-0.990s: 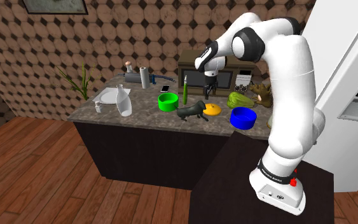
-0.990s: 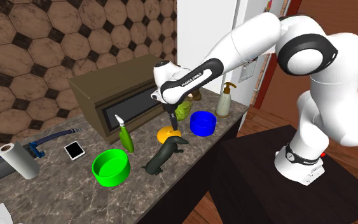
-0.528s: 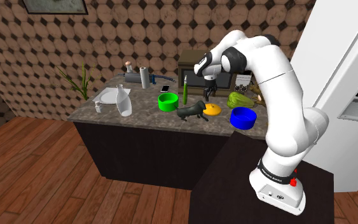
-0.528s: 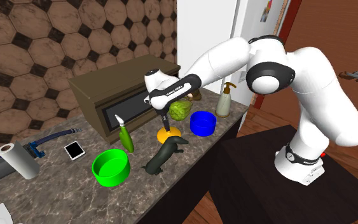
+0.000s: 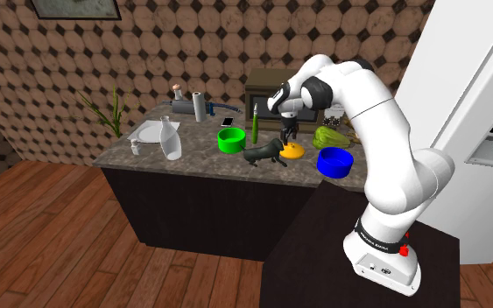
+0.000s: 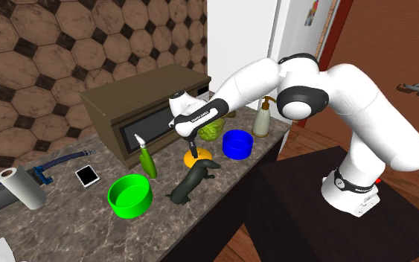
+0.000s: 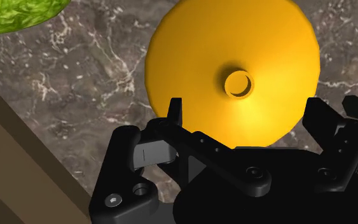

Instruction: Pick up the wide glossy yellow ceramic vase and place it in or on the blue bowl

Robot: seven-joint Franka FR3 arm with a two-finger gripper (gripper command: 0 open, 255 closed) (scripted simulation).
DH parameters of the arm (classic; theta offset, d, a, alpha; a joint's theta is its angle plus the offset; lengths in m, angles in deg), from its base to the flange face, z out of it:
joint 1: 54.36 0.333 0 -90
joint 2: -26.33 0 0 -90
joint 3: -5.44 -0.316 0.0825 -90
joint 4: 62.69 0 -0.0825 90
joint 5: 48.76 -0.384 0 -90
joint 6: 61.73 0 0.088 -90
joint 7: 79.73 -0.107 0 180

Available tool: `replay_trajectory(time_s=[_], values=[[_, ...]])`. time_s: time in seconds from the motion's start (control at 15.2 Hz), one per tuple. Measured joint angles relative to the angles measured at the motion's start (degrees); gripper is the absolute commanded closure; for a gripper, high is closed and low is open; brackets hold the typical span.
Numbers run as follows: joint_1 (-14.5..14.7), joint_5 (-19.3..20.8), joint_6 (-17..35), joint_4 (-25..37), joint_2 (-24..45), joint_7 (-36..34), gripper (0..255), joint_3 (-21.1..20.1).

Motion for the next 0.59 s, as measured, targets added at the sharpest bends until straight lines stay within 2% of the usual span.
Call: replay_trajectory(time_s=[0.53, 0.59], values=[[-0.06, -0.20, 0.70, 0.11, 0.80, -0.05, 0, -0.23], [-0.06, -0.20, 0.70, 0.11, 0.80, -0.05, 255, -0.23]])
